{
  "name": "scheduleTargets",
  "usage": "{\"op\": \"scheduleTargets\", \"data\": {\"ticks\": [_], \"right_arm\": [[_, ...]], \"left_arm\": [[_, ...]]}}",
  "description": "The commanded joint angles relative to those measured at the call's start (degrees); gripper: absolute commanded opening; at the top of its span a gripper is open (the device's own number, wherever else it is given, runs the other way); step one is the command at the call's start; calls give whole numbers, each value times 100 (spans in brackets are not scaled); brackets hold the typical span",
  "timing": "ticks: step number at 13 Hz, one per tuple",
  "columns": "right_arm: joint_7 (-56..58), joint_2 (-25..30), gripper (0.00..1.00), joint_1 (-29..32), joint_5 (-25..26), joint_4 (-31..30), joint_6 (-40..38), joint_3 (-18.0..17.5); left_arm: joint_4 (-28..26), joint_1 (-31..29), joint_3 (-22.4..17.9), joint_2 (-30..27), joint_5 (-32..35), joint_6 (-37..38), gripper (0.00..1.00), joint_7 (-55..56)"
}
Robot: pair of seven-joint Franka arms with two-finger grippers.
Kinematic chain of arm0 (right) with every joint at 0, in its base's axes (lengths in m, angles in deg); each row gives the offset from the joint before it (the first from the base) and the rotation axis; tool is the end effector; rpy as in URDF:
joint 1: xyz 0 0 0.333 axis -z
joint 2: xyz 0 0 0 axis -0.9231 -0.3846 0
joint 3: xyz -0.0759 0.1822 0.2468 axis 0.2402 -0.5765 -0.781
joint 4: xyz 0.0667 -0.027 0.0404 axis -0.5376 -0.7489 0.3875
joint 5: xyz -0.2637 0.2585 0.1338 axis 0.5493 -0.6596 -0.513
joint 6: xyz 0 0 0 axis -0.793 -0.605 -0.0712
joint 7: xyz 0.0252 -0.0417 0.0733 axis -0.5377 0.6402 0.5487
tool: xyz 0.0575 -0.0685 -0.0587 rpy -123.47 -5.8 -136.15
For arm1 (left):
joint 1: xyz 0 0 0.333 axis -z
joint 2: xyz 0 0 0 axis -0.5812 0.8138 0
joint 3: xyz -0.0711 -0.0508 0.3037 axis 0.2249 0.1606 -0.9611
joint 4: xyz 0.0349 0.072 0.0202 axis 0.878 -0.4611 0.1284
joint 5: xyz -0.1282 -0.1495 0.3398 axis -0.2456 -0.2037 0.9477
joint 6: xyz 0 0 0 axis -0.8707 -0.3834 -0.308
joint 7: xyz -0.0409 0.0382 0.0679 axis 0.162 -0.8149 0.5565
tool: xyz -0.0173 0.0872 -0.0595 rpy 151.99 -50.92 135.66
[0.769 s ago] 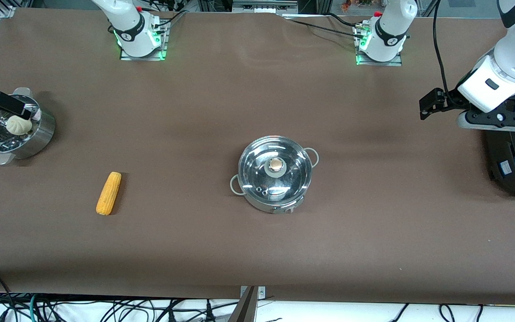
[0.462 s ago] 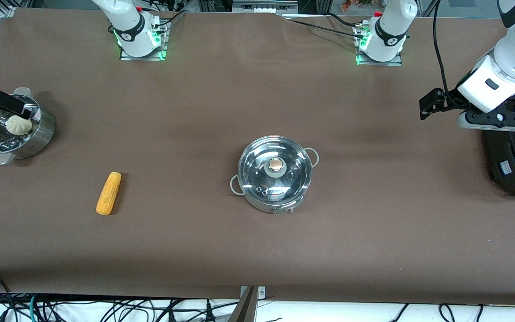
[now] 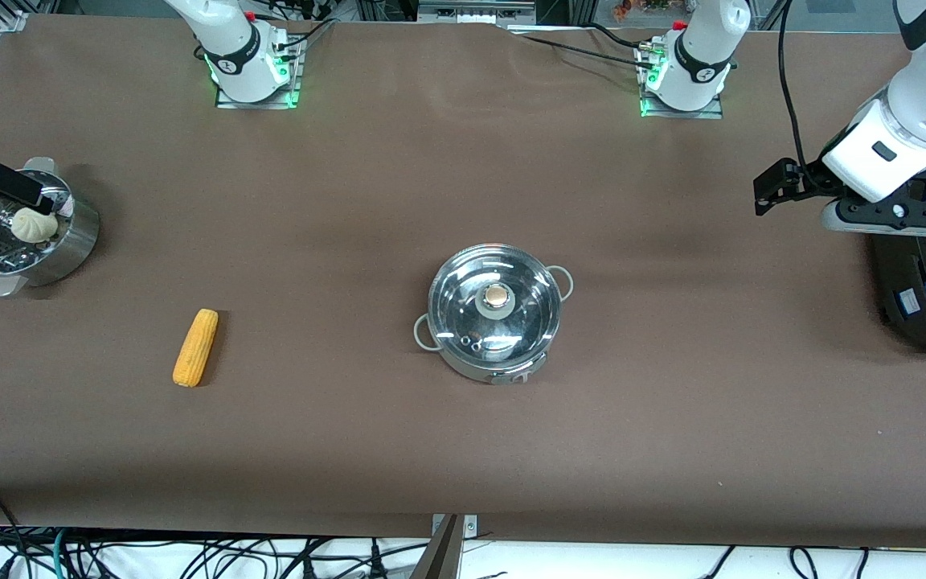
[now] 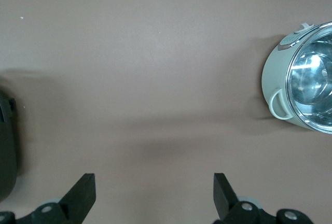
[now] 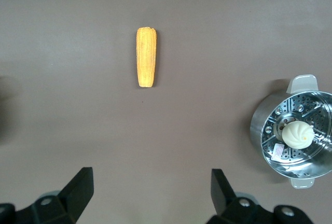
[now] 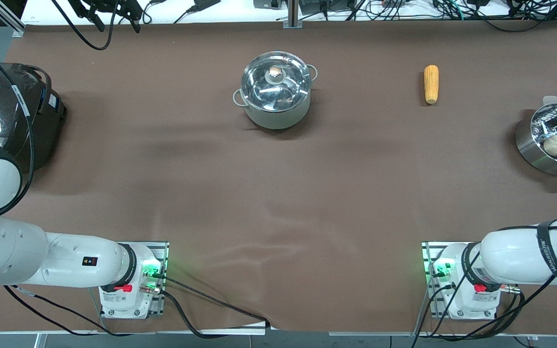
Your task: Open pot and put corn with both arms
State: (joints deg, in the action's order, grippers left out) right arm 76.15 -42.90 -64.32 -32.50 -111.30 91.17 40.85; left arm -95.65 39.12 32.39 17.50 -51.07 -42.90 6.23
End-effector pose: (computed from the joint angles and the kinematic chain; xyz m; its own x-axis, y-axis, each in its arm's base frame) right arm 0.5721 -0.0531 0.6037 0.9901 -0.1317 -0.0476 -0.1323 -0.9911 -0.0110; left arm 0.5576 -0.0806 0.5904 0.9980 -0.0514 -0.0379 -0.0516 -0.9987 -0.0029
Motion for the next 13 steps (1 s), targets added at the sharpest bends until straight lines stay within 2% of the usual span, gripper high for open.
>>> {"op": "scheduleTargets", "data": {"ticks": [1,4,6,10,11,13], "right_arm": [[96,-76,100,46,-76,177,-94,-13],[87,-76,100,46,-76,177,-86,-13],[96,-76,100,55,-85,177,-86,-13],[96,-84,100,63,-85,177,-85,-13],[96,-93,100,63,-85,177,-85,-13],[70,-93,100,72,-103,177,-59,-4]], "left_arm": [[201,63,161,82,26,129,100,-34],[262,203,705,371,-150,103,100,132],[962,474,926,1028,-158,103,100,387],[2474,1379,927,2514,-158,24,100,1108],[2721,1564,918,2822,-150,-107,100,1144],[2838,1846,918,3262,-150,-886,100,1205]]}}
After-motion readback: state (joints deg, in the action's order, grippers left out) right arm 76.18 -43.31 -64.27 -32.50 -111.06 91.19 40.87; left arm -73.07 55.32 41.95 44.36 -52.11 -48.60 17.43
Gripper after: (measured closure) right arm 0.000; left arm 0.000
